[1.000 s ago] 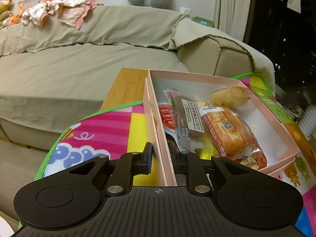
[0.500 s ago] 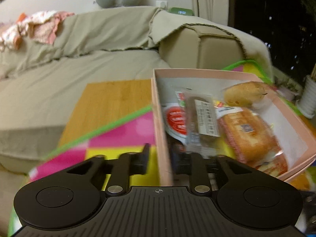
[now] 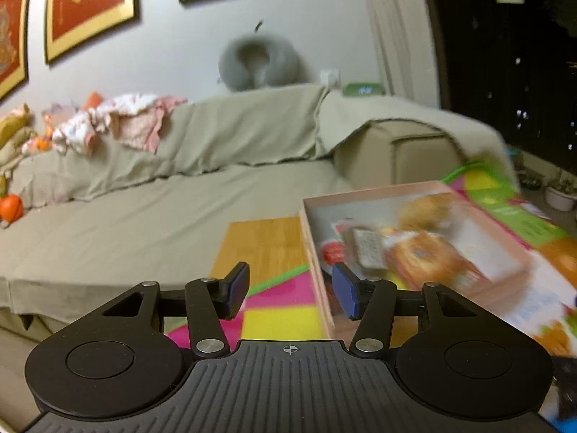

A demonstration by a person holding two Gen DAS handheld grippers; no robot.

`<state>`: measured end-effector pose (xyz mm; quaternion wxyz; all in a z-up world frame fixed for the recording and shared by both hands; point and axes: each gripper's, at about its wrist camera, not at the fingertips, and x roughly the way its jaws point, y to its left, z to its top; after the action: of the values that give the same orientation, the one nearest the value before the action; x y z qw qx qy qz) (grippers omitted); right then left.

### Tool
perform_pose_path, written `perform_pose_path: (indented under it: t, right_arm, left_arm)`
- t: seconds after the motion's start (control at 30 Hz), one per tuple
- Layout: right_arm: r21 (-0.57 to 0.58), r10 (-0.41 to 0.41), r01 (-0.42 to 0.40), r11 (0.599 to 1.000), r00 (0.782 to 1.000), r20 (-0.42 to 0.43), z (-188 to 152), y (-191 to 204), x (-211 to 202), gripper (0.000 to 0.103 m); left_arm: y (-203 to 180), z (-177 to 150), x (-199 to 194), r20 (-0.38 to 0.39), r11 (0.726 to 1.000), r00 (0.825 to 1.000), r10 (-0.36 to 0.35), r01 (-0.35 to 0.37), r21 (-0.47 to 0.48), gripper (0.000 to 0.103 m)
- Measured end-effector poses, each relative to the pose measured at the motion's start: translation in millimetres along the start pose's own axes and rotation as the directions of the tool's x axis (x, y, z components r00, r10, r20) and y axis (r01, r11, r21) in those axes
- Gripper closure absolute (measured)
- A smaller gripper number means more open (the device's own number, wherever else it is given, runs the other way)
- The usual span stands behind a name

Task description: Organize objects

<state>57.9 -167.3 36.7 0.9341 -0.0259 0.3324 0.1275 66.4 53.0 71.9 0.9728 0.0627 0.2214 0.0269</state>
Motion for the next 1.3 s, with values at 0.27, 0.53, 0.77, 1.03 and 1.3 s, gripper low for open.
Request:
perform_pose_path:
  t: [0.27, 0.53, 0.77, 1.03, 1.3]
  right_arm:
    - [-0.046, -0.066, 0.064, 0.997, 0.997, -0.047, -54, 19, -25, 0.000]
    - [0.032, -0.120, 0.120, 0.992, 0.993, 0.006, -57, 16, -18, 0.000]
    - [0.057, -0.118, 0.118, 0.991, 0.993, 0.005, -49, 12, -6, 0.000]
    - [0.076, -0.127, 0.125, 0.989, 0.992, 0.021, -56, 14, -12, 0.000]
    - [0.075, -0.130, 0.128, 0.989, 0.991, 0.017, -56, 15, -11, 0.000]
  left_arm:
    - [-40, -75, -49, -0.173, 0.991, 0.976, -0.133, 0.129, -0.036, 0.047]
    - [-47, -90, -47, -0.156, 0.995, 0.986, -0.058, 0.044, -0.093, 0.045]
    - [-47, -89, -37, -0.157, 0.992, 0.986, -0.061, 0.043, -0.116, 0.044]
    - [-45, -92, -40, -0.154, 0.989, 0.985, -0.073, 0.052, -0.136, 0.044]
    - [-48, -91, -40, -0.158, 0.994, 0.986, -0.049, 0.033, -0.102, 0.044]
